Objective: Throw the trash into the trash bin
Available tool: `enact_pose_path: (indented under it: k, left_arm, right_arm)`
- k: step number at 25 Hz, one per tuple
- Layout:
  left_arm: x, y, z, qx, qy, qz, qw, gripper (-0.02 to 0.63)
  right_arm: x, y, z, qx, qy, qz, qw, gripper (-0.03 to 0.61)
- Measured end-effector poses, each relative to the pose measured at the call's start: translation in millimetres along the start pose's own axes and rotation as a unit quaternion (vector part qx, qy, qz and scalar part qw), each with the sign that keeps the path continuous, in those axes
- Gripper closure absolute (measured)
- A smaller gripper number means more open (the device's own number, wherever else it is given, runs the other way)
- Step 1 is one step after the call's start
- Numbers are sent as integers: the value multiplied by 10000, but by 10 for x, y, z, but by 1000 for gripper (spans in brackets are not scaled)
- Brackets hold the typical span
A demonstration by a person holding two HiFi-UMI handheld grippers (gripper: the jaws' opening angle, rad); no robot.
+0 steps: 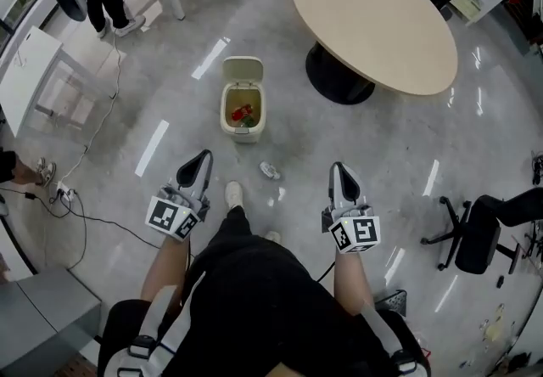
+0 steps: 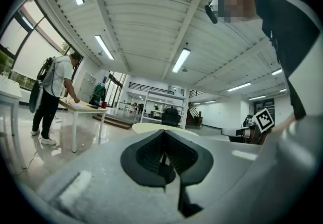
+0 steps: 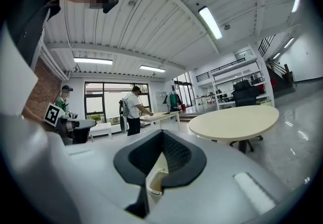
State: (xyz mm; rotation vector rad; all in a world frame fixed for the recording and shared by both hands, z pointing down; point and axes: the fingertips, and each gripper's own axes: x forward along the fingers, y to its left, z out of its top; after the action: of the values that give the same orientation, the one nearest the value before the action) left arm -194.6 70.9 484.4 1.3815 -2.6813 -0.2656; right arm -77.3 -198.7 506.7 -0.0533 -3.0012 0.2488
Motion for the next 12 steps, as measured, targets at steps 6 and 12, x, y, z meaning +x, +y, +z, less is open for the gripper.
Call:
enact_pose_path:
  k: [6, 12]
  left_arm:
    - [462, 413, -58, 59, 184, -249, 9995, 614]
    - [729, 814, -479, -162, 653, -333, 9972, 614]
  right_arm:
    - [591, 183, -170, -46, 337, 184, 9993, 572]
    - [1105, 169, -535, -257, 809, 270, 9960, 573]
